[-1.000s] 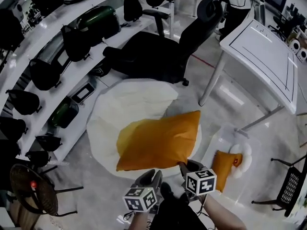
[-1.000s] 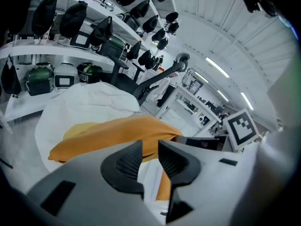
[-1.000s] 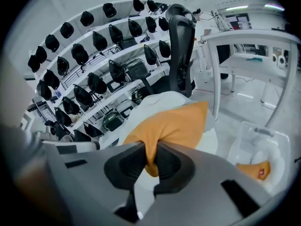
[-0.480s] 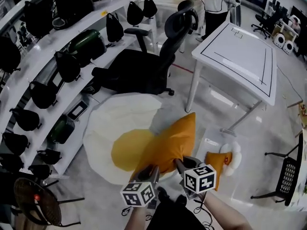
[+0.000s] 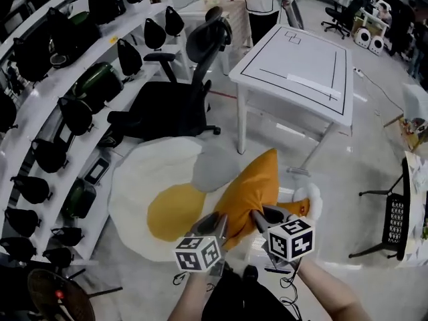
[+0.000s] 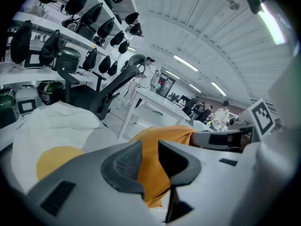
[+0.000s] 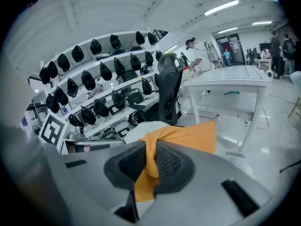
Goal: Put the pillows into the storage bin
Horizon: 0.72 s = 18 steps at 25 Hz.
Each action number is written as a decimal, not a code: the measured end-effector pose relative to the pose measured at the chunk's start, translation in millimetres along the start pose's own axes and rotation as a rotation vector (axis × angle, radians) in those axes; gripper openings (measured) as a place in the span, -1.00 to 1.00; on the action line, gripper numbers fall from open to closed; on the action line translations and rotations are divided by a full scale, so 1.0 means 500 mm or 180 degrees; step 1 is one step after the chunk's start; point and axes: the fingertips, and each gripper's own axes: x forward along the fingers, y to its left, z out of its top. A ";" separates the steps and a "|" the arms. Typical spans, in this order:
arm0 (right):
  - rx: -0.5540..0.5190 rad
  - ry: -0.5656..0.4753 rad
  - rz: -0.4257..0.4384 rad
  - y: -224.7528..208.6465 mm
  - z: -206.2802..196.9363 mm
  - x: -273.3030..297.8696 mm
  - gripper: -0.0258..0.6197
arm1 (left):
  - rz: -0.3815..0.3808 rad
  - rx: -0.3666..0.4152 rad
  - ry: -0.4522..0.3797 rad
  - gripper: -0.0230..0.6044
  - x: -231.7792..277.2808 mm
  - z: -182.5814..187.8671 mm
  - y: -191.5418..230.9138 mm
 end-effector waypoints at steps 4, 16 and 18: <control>0.0086 -0.0101 -0.0161 -0.058 0.009 -0.081 -0.80 | -0.0187 0.0115 0.0102 -0.60 0.034 -0.011 -0.078; 0.0170 -0.0300 -0.0773 -0.243 0.024 -0.299 -0.80 | -0.0699 0.0393 0.0269 -0.60 0.114 -0.025 -0.270; 0.0169 -0.0310 -0.0854 -0.276 0.024 -0.326 -0.80 | -0.0753 0.0400 0.0293 -0.60 0.127 -0.031 -0.289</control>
